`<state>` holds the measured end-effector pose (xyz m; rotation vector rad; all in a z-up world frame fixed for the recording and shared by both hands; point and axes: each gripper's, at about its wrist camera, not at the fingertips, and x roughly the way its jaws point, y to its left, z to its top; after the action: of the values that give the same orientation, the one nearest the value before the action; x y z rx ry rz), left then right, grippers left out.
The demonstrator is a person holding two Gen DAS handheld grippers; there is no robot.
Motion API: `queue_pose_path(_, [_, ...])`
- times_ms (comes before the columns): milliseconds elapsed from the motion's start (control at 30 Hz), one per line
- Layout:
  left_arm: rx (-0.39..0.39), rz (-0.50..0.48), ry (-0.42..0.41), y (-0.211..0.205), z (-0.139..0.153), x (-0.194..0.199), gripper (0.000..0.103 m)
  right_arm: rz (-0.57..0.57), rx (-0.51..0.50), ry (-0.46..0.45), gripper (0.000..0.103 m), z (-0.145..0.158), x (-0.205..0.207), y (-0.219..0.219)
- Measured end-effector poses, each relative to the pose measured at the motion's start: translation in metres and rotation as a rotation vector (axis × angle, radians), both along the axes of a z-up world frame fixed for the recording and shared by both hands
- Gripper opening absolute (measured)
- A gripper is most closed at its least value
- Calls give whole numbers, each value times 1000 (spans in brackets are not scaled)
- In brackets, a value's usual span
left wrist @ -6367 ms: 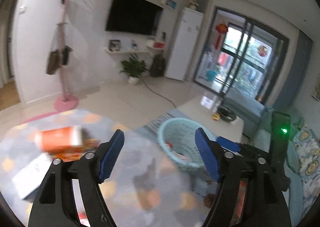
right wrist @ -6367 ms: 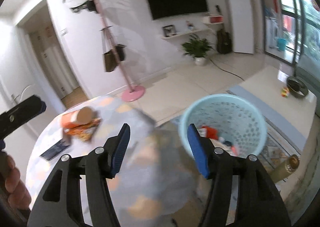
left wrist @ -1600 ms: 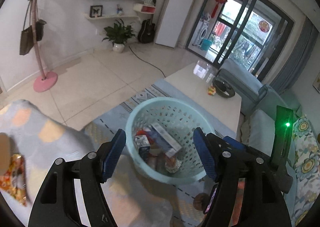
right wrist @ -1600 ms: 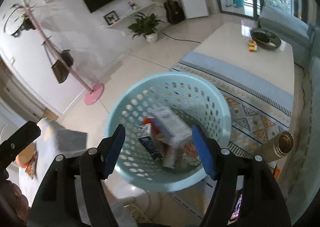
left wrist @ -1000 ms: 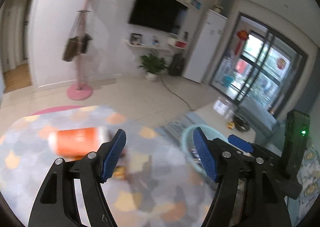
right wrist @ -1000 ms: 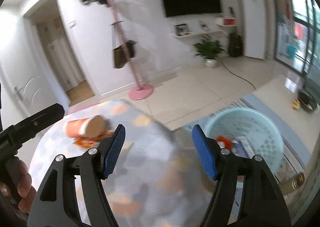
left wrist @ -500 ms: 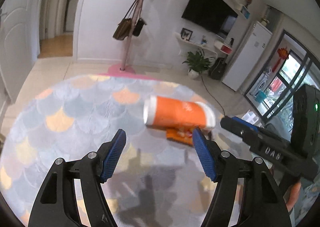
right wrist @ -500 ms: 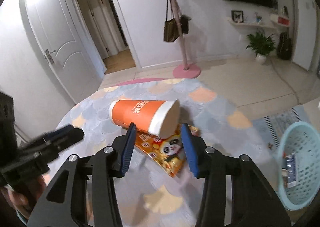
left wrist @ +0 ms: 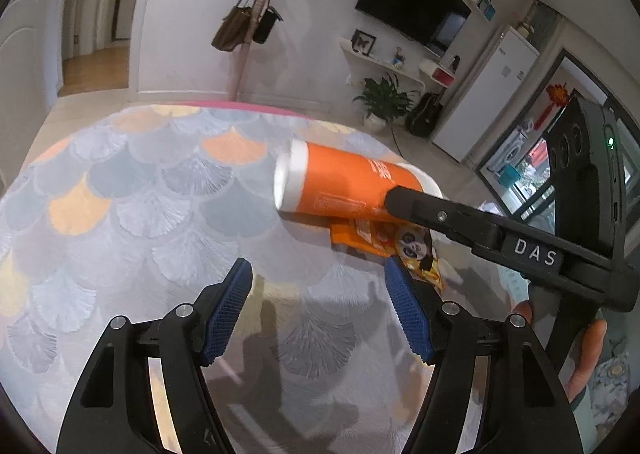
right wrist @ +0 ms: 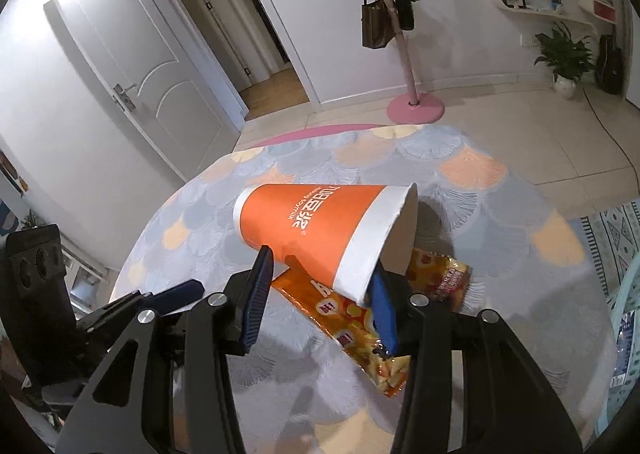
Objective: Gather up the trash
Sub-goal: 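Grasp the orange paper cup rim with the right tool while the left tool grasps the panda snack bag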
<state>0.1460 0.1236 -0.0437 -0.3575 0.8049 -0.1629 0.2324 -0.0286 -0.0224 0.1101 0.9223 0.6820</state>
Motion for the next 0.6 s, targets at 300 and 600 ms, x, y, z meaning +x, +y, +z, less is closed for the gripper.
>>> queue_pose_path(300, [-9,-62,35,-13,-4,14,66,-8,69,-74,5,17,-13,-13])
queue_pose_path(600, [-120,-93,101,-29,-18,46,62,-137,17,-119,5,22,-20,-64])
